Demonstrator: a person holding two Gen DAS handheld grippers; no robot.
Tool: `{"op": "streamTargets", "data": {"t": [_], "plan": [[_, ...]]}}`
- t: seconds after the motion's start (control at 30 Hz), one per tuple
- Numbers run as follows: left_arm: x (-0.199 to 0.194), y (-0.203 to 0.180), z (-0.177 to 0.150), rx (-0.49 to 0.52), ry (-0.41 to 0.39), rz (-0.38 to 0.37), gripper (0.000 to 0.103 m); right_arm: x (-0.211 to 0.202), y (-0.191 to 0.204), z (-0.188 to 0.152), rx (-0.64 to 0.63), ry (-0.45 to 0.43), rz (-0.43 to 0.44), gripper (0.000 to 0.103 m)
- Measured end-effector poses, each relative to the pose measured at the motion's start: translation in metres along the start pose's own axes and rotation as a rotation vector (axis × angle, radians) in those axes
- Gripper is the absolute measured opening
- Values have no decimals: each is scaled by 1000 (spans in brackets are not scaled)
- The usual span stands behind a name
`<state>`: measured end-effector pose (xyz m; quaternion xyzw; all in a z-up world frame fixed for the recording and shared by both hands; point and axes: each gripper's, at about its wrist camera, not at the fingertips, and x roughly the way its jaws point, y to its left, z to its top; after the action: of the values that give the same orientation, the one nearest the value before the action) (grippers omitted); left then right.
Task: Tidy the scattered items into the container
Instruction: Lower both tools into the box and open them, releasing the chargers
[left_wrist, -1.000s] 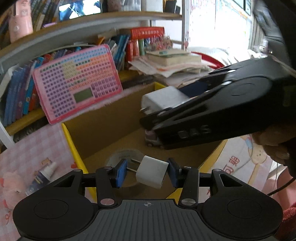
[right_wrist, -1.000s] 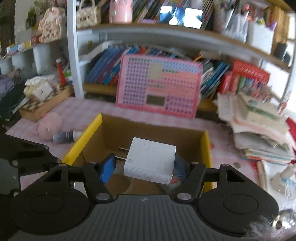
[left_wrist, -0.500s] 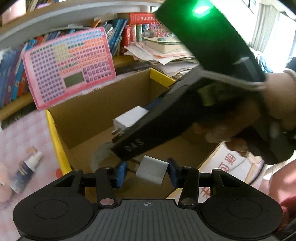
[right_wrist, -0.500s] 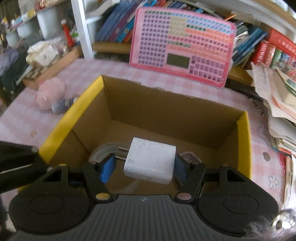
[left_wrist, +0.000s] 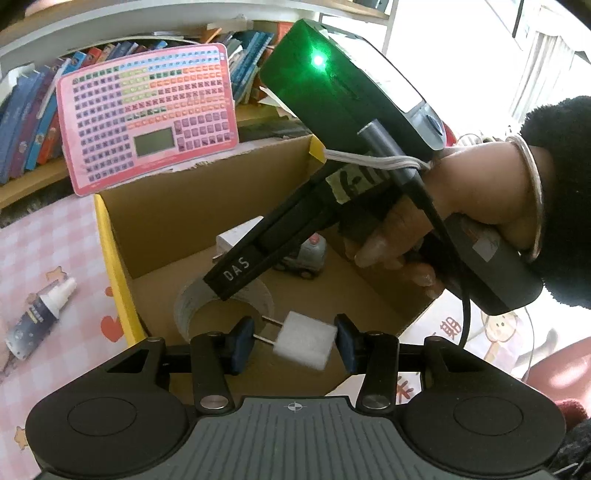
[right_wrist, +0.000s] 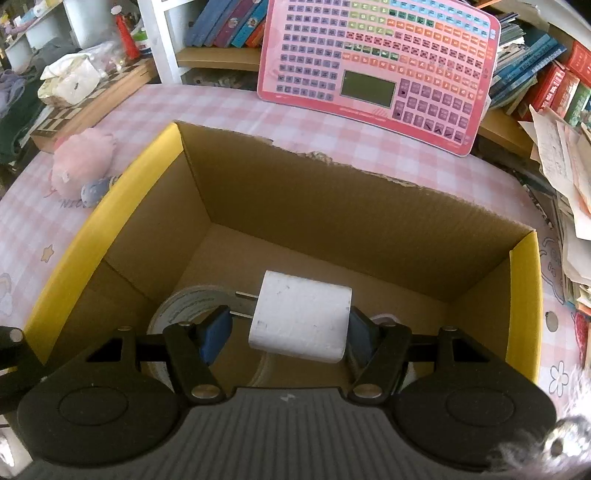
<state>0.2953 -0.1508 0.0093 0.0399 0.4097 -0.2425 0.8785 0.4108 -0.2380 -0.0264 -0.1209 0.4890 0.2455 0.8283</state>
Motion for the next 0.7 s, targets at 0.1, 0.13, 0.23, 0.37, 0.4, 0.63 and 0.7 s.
{"op": "streamTargets", "data": {"t": [0.1,0.13,0.23,0.37,0.4,0.63,0.7], "plan": [[-3,-4,-2,-3,-28,14,60,-2,-1,-2,2,0,-16,66],[-5,-6,-2,-7,-35,6,61,-3,-1,-2,7,-4,-18,67],[-10,-9,-4,-14,-54,5,67,-11,-3,-2,26,-30,-12,74],[-19,-14,-8,-12,-75,26,67,-24,-3,-2,35,-70,-13,75],[-21,-14,-10,-14,-80,27,67,-27,-2,-3,36,-77,-11,75],[-44,-23,-19,2,-126,75,69,-51,9,-14,30,-134,-11,75],[-53,-25,-21,22,-149,84,74,-61,13,-19,33,-160,-17,76]]}}
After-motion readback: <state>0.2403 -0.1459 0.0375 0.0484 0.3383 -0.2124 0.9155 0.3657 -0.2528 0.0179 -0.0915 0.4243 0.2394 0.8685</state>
